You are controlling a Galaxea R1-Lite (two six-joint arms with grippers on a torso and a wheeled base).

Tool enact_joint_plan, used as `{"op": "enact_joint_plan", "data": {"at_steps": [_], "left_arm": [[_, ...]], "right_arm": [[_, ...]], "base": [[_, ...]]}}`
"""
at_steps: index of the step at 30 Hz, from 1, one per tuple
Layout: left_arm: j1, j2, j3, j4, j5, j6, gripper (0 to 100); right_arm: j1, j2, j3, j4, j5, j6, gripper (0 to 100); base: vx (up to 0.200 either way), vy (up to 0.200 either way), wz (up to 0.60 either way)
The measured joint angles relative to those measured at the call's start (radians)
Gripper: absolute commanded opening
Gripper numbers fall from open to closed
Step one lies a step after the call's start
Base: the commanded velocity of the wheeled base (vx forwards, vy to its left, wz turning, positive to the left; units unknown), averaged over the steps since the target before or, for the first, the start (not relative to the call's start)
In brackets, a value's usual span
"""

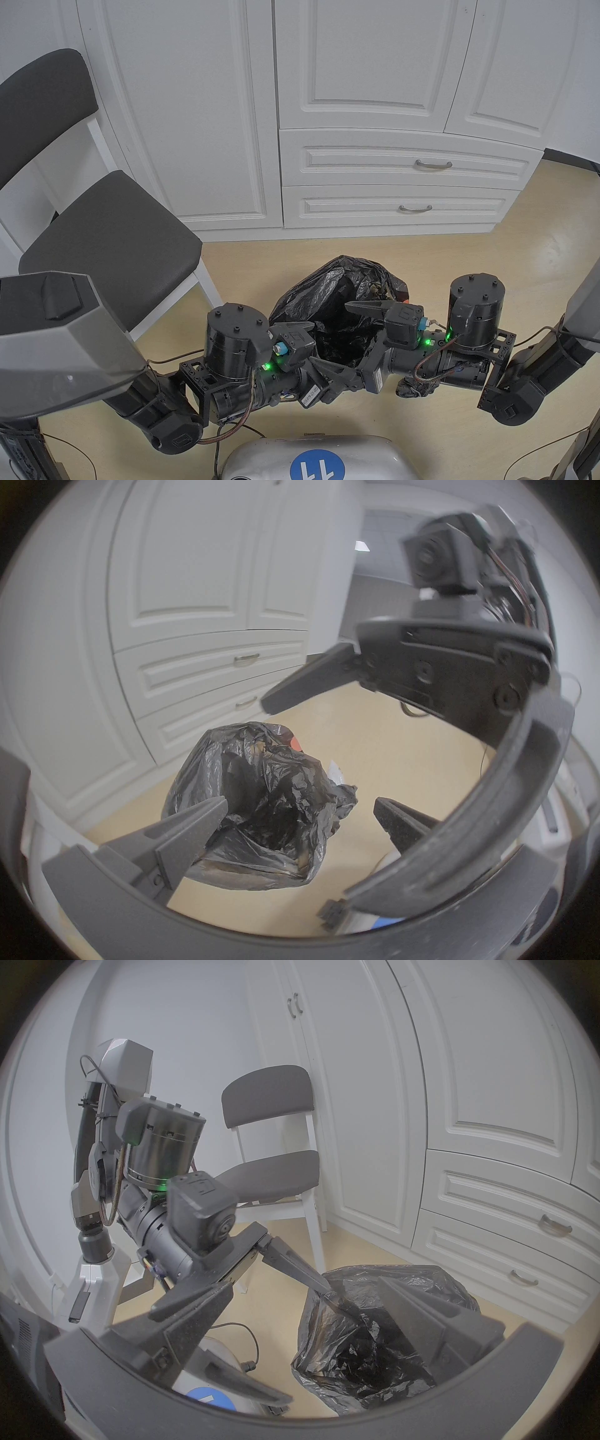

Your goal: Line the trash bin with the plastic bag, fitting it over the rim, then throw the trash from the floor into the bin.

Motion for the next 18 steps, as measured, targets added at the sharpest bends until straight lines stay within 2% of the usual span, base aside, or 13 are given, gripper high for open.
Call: {"op": "enact_joint_plan", "data": {"at_steps": [3,4,8,14,18], "left_arm": [[-0.001,-0.004,0.014,0.005,0.002,0.099,100],[-0.001,-0.006,0.022,0.024,0.007,0.129,100],[0.031,-0.012,0.057,0.035,0.023,0.169,100],[0.135,-0.05,0.119,0.035,0.031,0.174,100],[0.198,-0.094,0.156,0.037,0.032,0.173,100]], "right_arm": [[0.0,-0.004,-0.009,0.024,0.01,-0.002,100],[0.001,-0.006,-0.014,0.021,0.035,0.0,100],[0.049,-0.026,-0.017,0.037,0.059,-0.003,100],[0.003,-0.074,0.0,0.072,0.036,-0.006,100],[-0.038,-0.1,0.009,0.084,-0.036,-0.007,100]], "base": [[0.0,0.0,0.0],[0.0,0.0,0.0],[0.0,0.0,0.0],[0.0,0.0,0.0],[0.0,0.0,0.0]]}}
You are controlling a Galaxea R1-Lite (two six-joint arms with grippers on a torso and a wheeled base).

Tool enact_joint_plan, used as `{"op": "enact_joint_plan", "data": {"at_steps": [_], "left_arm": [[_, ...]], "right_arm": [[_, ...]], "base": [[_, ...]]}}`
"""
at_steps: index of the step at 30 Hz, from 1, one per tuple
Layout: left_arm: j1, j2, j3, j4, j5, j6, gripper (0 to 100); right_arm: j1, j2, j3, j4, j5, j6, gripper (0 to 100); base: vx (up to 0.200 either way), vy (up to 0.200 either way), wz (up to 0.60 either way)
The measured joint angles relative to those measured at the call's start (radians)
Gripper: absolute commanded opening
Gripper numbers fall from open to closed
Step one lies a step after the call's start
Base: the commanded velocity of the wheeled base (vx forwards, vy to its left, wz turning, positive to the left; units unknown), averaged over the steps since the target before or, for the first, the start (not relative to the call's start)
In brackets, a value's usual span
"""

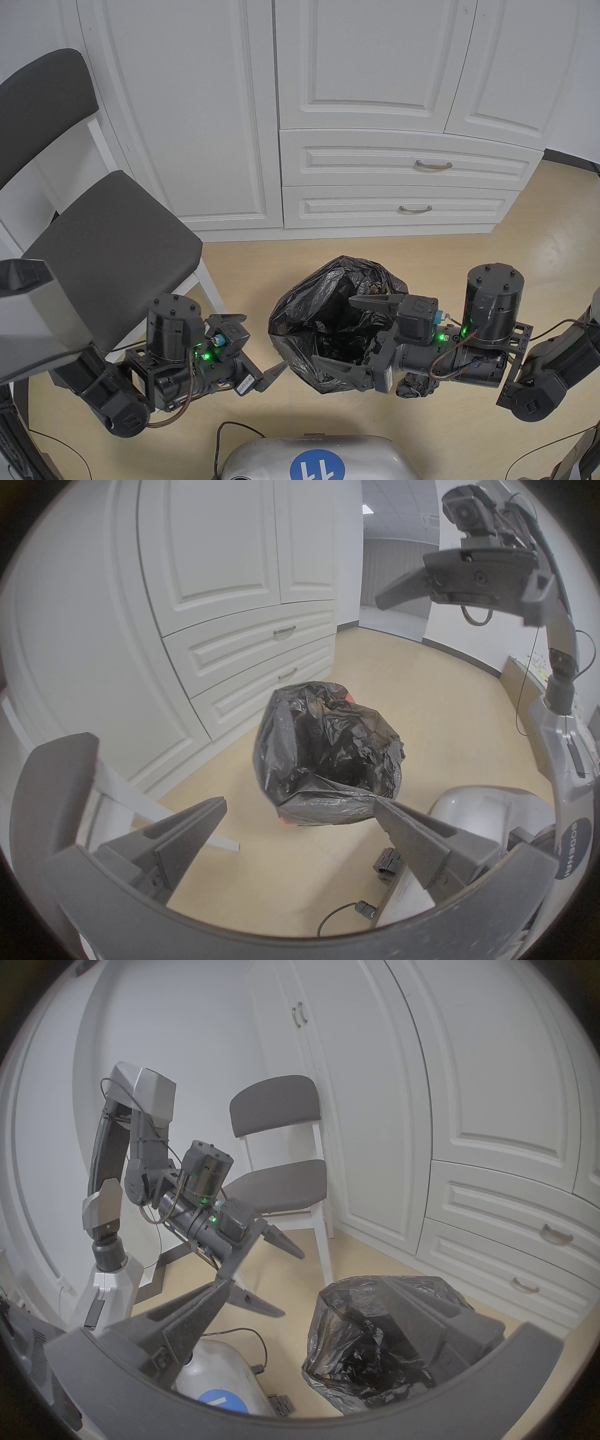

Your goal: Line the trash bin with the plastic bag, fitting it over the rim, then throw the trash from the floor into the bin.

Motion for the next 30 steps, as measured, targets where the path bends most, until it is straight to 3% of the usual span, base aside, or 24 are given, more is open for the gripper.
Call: {"op": "enact_joint_plan", "data": {"at_steps": [3,6,10,14,20,24,27,30], "left_arm": [[0.045,-0.033,0.034,0.0,0.0,-0.002,100],[0.071,-0.057,0.068,-0.004,-0.002,-0.009,100],[0.095,-0.083,0.113,-0.025,-0.002,-0.028,100],[0.107,-0.098,0.158,-0.079,-0.002,-0.056,100],[0.117,-0.101,0.231,-0.199,-0.001,-0.101,100],[0.12,-0.099,0.291,-0.288,-0.001,-0.124,100],[0.124,-0.097,0.331,-0.343,-0.001,-0.135,100],[0.128,-0.091,0.366,-0.382,0.0,-0.149,100]], "right_arm": [[-0.037,-0.017,0.011,0.008,-0.092,0.013,100],[-0.056,-0.028,0.027,0.017,-0.171,0.078,100],[-0.082,-0.039,0.051,0.025,-0.233,0.29,100],[-0.112,-0.041,0.069,0.03,-0.247,0.513,100],[-0.187,-0.025,0.076,0.036,-0.169,0.871,100],[-0.315,0.03,0.042,0.029,-0.083,1.076,100],[-0.406,0.087,0.015,0.01,-0.013,1.182,100],[-0.486,0.162,0.0,-0.065,0.103,1.245,100]], "base": [[0.0,0.0,0.0],[0.0,0.0,0.0],[0.0,0.0,0.0],[0.0,0.0,0.0],[0.0,0.0,0.0],[0.0,0.0,0.0],[0.0,0.0,0.0],[0.0,0.0,0.0]]}}
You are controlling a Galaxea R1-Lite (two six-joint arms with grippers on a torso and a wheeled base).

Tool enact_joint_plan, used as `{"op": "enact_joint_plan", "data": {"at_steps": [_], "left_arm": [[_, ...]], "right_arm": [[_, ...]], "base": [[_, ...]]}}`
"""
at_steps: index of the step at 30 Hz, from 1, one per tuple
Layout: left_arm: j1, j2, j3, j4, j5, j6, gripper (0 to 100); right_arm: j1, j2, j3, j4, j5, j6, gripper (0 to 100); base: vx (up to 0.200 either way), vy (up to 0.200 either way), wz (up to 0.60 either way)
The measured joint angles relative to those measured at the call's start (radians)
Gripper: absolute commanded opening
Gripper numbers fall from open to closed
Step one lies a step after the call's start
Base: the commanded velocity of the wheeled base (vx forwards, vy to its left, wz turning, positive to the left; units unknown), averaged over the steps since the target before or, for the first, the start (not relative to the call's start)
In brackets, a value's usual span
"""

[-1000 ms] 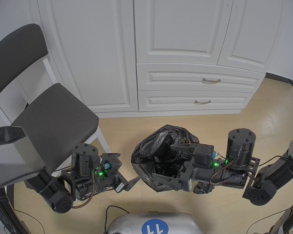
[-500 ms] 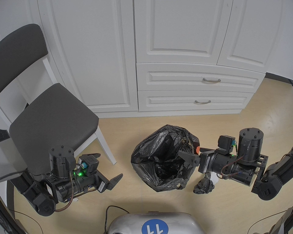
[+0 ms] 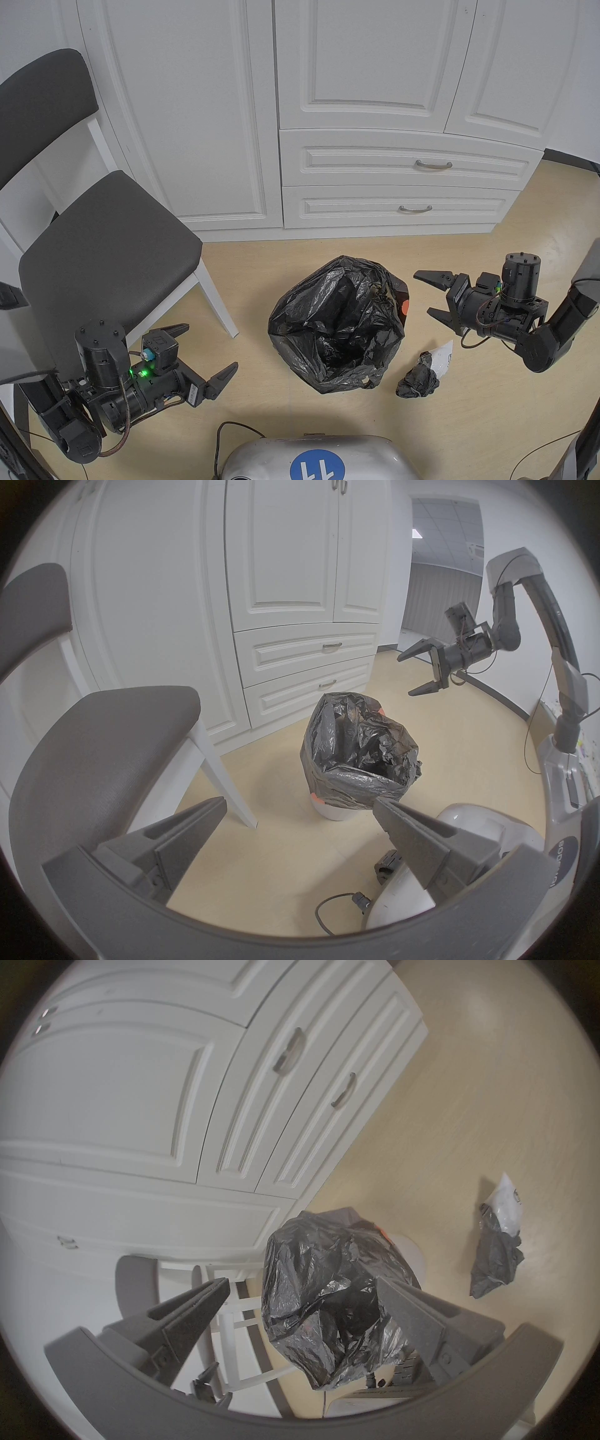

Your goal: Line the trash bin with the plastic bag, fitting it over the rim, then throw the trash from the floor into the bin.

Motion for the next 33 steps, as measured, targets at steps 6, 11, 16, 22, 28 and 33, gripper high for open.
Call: {"op": "enact_joint_plan", "data": {"at_steps": [6,11,16,22,28,33], "left_arm": [[0.003,0.024,0.03,-0.059,0.0,-0.021,100],[0.003,0.056,0.04,-0.09,0.001,-0.031,100],[0.003,0.074,0.05,-0.099,0.018,-0.038,100],[0.005,0.078,0.062,-0.102,0.057,-0.049,100],[0.027,0.076,0.064,-0.102,0.058,-0.053,100],[0.032,0.071,0.063,-0.101,0.058,-0.053,100]], "right_arm": [[-0.073,0.156,0.004,-0.263,0.063,0.034,100],[-0.097,0.257,0.019,-0.365,0.066,0.052,100],[-0.084,0.275,0.058,-0.327,-0.002,0.058,100],[-0.052,0.284,0.048,-0.284,-0.087,0.056,100],[-0.099,0.321,-0.036,-0.251,-0.091,0.015,100],[-0.114,0.328,-0.043,-0.167,-0.09,-0.091,100]], "base": [[0.0,0.0,0.0],[0.0,0.0,0.0],[0.0,0.0,0.0],[0.0,0.0,0.0],[0.0,0.0,0.0],[0.0,0.0,0.0]]}}
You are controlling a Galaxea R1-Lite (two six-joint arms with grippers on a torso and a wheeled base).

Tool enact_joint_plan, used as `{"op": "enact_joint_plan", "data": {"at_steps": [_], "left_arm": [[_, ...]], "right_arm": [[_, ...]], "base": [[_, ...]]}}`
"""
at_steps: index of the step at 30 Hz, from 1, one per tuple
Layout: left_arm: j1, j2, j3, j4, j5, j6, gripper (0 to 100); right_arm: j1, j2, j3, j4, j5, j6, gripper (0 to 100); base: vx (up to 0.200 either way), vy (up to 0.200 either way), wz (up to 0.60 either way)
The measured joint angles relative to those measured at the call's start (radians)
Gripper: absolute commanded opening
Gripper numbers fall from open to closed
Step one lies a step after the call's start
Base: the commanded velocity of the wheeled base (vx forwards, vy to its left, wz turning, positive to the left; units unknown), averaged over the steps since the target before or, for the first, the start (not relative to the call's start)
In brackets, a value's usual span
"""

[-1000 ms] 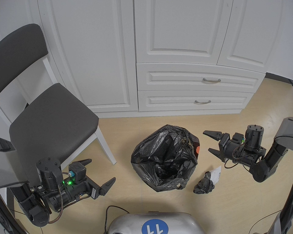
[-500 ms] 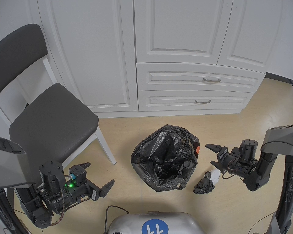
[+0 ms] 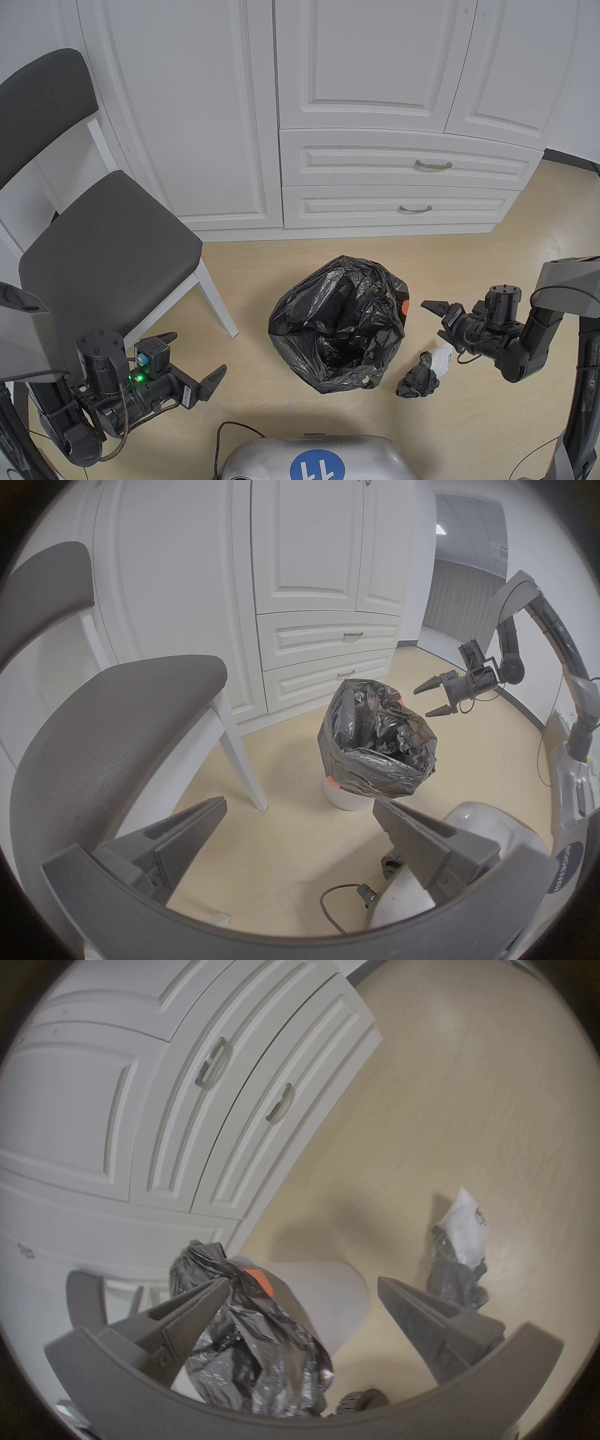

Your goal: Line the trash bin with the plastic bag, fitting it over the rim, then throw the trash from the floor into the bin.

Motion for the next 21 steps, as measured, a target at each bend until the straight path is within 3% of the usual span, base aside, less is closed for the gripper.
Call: {"op": "enact_joint_plan", "data": {"at_steps": [6,15,21], "left_arm": [[-0.006,-0.001,-0.007,0.0,-0.001,-0.001,100],[-0.038,0.01,-0.051,0.005,-0.001,-0.028,100],[-0.072,0.057,-0.223,0.105,0.007,-0.049,100]], "right_arm": [[-0.003,-0.043,0.073,-0.012,0.001,-0.216,100],[0.053,-0.269,0.07,-0.026,0.007,-0.45,100],[0.096,-0.333,-0.031,0.096,-0.031,-0.755,100]], "base": [[0.0,0.0,0.0],[0.0,0.0,0.0],[0.0,0.0,0.0]]}}
